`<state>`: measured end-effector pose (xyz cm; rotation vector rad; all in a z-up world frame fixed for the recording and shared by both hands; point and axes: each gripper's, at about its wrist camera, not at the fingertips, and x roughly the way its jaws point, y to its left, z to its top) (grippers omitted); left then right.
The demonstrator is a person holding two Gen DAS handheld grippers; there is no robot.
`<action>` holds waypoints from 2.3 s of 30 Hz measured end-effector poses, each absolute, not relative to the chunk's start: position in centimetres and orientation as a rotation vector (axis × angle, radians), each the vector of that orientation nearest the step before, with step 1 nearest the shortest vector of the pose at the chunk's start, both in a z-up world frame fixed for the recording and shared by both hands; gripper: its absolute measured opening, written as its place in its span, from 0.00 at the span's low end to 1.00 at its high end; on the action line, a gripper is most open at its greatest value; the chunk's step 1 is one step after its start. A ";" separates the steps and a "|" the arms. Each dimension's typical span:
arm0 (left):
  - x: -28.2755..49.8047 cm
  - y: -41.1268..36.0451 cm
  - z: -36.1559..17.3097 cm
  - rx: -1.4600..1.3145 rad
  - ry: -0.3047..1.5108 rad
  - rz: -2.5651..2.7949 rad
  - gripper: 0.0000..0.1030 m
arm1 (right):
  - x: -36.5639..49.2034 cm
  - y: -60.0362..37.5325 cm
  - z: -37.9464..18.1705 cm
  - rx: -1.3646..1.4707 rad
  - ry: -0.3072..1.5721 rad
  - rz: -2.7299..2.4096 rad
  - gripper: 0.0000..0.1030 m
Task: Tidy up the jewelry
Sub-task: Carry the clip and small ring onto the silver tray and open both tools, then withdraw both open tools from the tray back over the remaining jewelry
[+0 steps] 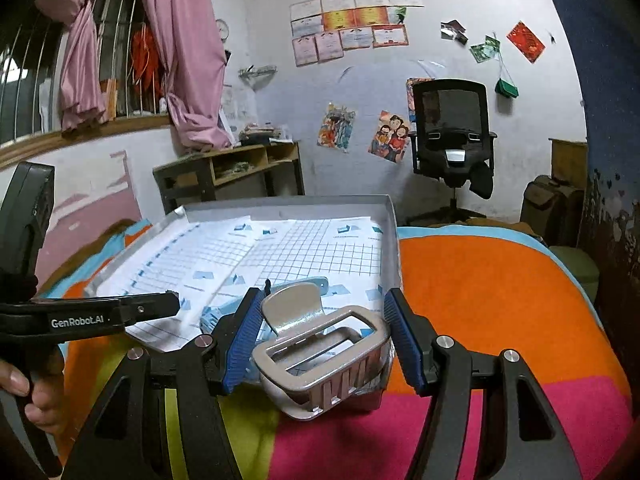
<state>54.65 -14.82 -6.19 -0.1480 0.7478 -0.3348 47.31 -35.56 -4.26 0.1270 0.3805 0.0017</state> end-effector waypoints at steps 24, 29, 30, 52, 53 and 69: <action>37.5 -8.9 1.0 -0.174 0.399 -0.145 1.00 | 31.0 -35.9 4.4 0.173 0.114 -0.117 0.99; 30.1 -7.2 3.4 -0.129 0.321 -0.149 1.00 | 24.4 -33.9 5.8 0.146 0.051 -0.122 0.99; 28.9 -7.1 3.7 -0.126 0.313 -0.149 1.00 | 23.1 -33.6 6.0 0.146 0.044 -0.123 0.99; 10.7 -3.9 -0.5 -0.093 0.373 -0.056 1.00 | 7.0 -28.4 0.5 0.144 0.206 -0.076 0.99; 10.3 -3.8 -0.7 -0.095 0.376 -0.045 1.00 | 6.7 -28.4 0.3 0.142 0.214 -0.080 0.99; 8.8 -3.8 -1.4 -0.048 0.400 0.015 1.00 | 6.7 -27.8 -1.2 0.137 0.313 -0.073 0.99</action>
